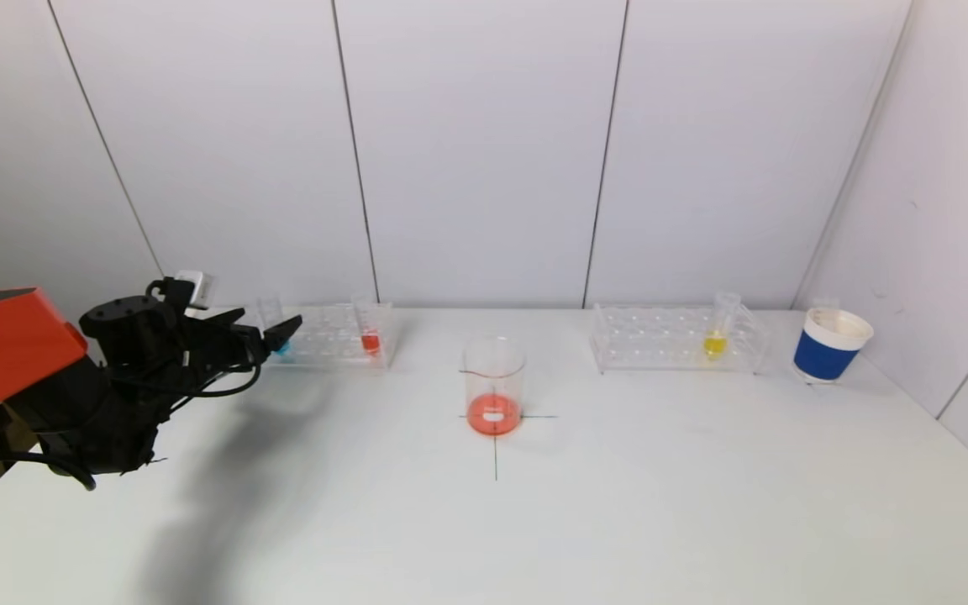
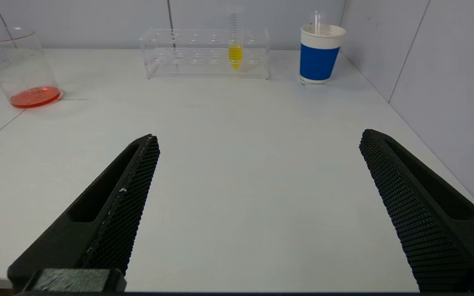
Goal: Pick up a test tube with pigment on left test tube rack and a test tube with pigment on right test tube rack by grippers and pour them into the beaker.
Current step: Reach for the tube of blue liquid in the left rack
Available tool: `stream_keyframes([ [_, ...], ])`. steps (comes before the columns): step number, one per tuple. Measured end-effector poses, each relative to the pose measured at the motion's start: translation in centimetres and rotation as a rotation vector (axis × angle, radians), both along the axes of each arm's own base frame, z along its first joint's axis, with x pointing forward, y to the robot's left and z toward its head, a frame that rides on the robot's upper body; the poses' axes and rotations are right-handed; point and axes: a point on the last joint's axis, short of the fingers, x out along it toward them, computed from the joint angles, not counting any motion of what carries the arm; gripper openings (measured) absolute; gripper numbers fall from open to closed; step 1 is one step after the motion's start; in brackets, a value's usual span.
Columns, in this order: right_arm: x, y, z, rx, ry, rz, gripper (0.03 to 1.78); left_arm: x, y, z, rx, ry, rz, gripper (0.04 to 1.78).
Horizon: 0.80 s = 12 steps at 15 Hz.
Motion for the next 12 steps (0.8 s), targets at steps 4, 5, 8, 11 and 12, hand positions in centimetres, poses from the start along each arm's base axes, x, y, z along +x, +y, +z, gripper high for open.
stream_keyframes([
  [4, 0.0, 0.0, 0.0, 0.0, 0.0, 0.0, 1.77, 0.32, 0.04, -0.15, 0.001, -0.002, 0.0, 1.76],
  [5, 0.0, 0.0, 0.0, 0.0, 0.0, 0.0, 1.77, 0.41, 0.06, -0.19, 0.001, -0.003, 0.001, 1.76],
  [8, 0.0, 0.0, 0.0, 0.0, 0.0, 0.0, 1.77, 0.7, 0.11, -0.31, 0.002, -0.006, 0.004, 1.76],
  [11, 0.0, 0.0, 0.0, 0.0, 0.0, 0.0, 1.77, 0.9, 0.19, -0.31, 0.003, -0.011, 0.007, 1.76],
  [12, 0.0, 0.0, 0.0, 0.0, 0.0, 0.0, 1.77, 0.95, 0.25, -0.29, 0.002, -0.012, 0.008, 1.76],
])
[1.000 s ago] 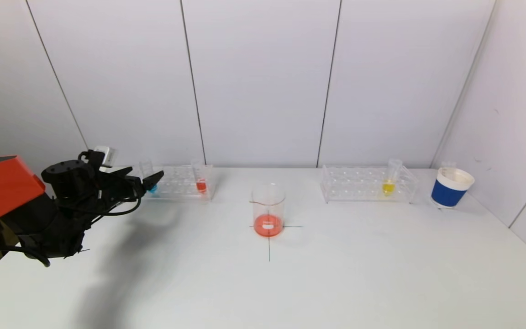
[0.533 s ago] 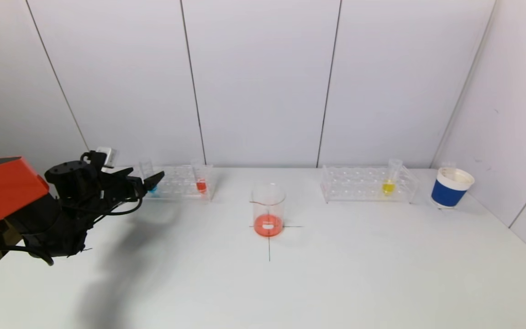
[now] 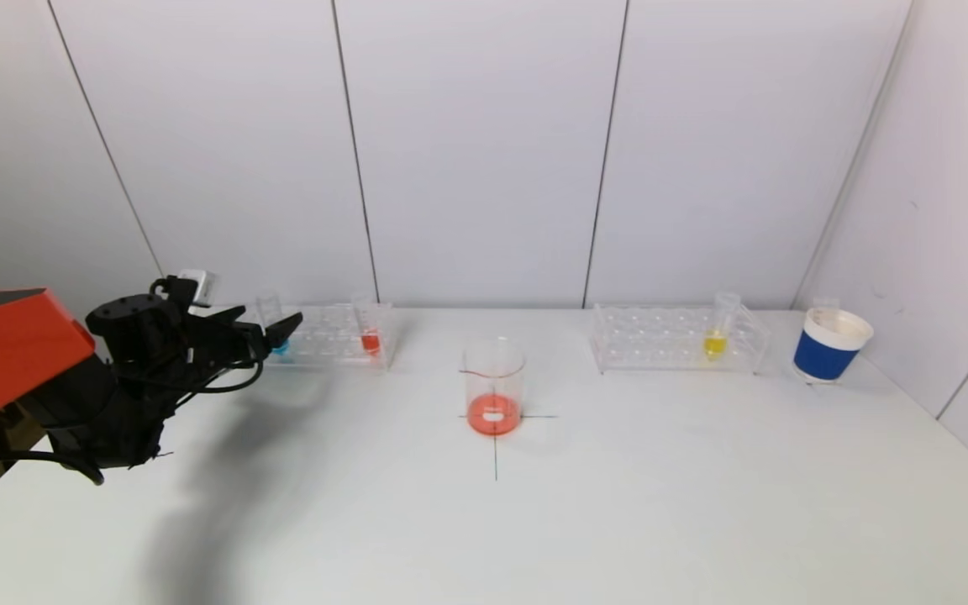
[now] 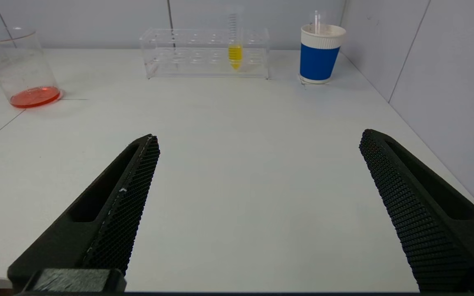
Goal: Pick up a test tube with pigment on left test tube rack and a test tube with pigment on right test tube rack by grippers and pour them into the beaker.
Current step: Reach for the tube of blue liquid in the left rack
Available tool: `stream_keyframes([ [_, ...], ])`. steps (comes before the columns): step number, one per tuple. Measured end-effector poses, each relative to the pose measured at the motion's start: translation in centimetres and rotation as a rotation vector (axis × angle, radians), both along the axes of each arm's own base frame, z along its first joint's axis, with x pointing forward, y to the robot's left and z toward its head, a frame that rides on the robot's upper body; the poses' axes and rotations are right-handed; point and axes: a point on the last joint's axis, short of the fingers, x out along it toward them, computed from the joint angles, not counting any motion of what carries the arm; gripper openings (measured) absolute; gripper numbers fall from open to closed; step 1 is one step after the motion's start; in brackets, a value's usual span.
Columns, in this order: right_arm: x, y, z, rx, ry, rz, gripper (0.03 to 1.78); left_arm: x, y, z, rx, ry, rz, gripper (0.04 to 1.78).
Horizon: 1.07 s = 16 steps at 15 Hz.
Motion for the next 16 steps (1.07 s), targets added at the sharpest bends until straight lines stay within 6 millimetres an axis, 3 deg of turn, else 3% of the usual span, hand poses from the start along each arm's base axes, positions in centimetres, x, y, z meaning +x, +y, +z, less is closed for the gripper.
stream_keyframes([
  [16, 0.0, 0.0, 0.0, 0.0, 0.0, -0.001, 1.77, 0.87, 0.74, 0.0, 0.078, -0.043, 0.015, 1.76],
])
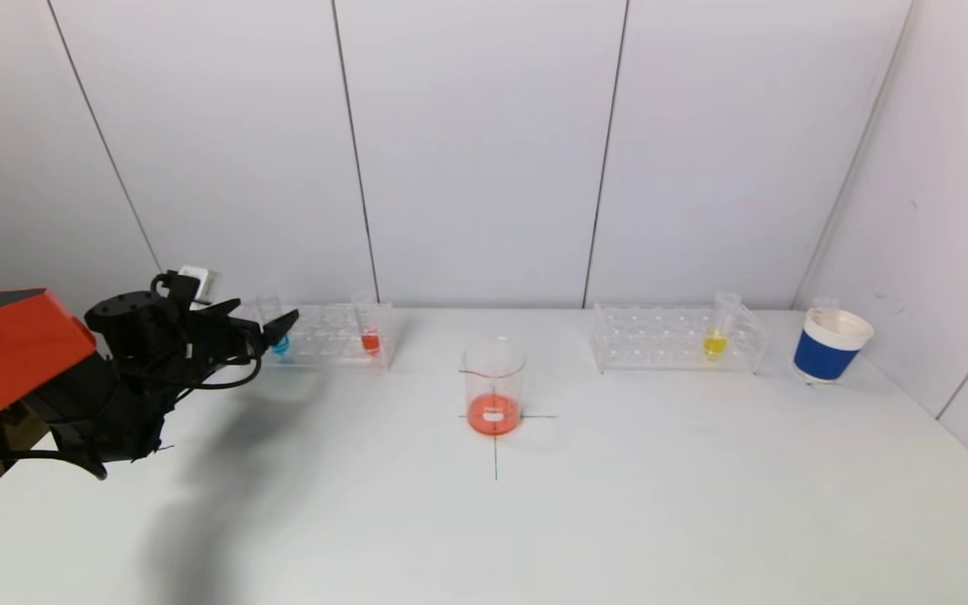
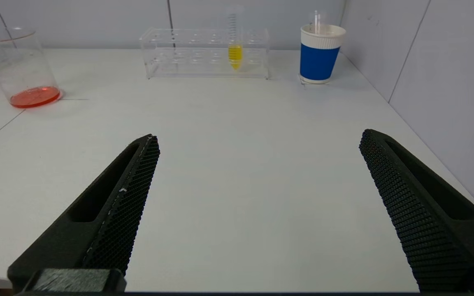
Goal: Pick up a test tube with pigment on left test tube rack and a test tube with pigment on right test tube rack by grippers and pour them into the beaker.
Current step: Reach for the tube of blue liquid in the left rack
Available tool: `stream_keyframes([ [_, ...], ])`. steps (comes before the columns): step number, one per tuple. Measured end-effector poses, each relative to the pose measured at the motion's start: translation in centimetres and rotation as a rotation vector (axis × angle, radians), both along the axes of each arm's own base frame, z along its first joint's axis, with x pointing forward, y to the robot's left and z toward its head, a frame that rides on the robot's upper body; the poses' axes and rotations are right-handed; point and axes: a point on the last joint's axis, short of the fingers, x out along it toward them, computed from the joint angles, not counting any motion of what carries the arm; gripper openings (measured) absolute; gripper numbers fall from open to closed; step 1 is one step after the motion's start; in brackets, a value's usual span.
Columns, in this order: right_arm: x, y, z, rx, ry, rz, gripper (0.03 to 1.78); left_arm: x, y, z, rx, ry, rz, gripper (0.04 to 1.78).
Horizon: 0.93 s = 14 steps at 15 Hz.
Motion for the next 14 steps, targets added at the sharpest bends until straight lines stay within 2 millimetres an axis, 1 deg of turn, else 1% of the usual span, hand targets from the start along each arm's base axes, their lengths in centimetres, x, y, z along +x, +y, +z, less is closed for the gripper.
stream_keyframes([
  [14, 0.0, 0.0, 0.0, 0.0, 0.0, 0.001, 1.77, 0.6, 0.1, -0.12, 0.013, -0.016, 0.004, 1.76],
])
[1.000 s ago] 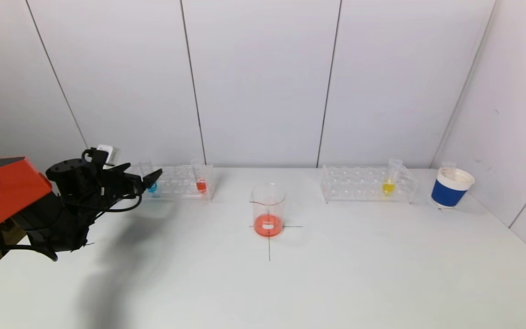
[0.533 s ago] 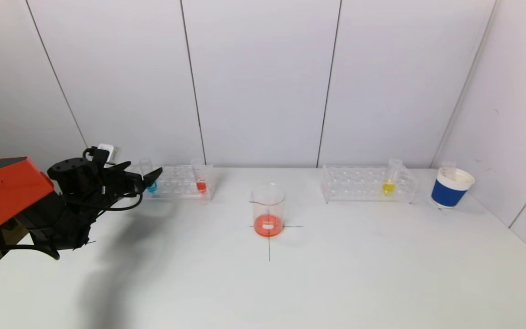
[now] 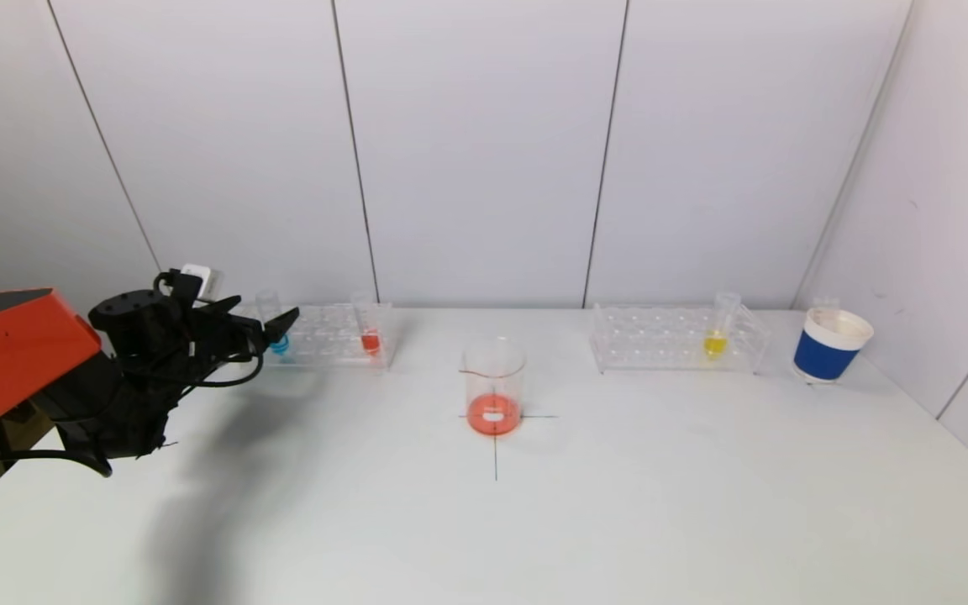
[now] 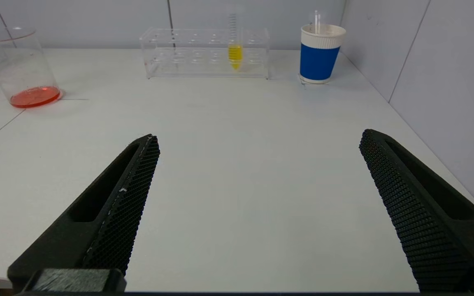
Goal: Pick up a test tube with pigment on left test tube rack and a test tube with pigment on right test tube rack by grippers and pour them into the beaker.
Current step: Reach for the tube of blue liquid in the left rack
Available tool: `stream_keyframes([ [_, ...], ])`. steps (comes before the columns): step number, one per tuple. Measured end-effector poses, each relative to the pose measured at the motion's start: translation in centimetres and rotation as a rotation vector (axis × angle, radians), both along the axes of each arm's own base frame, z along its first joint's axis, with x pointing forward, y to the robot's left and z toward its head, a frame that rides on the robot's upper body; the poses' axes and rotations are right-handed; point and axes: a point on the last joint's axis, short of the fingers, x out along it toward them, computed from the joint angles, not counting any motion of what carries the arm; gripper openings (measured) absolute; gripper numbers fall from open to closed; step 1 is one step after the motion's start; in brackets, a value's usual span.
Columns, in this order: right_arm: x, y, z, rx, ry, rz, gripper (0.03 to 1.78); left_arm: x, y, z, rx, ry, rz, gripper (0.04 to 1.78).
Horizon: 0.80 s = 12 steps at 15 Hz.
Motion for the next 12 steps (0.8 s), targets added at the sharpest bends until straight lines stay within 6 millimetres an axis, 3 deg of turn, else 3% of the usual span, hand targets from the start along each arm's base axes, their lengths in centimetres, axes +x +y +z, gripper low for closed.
stream_keyframes([
  [12, 0.0, 0.0, 0.0, 0.0, 0.0, 0.0, 1.77, 0.14, -0.21, -0.32, 0.036, -0.004, -0.007, 1.76],
])
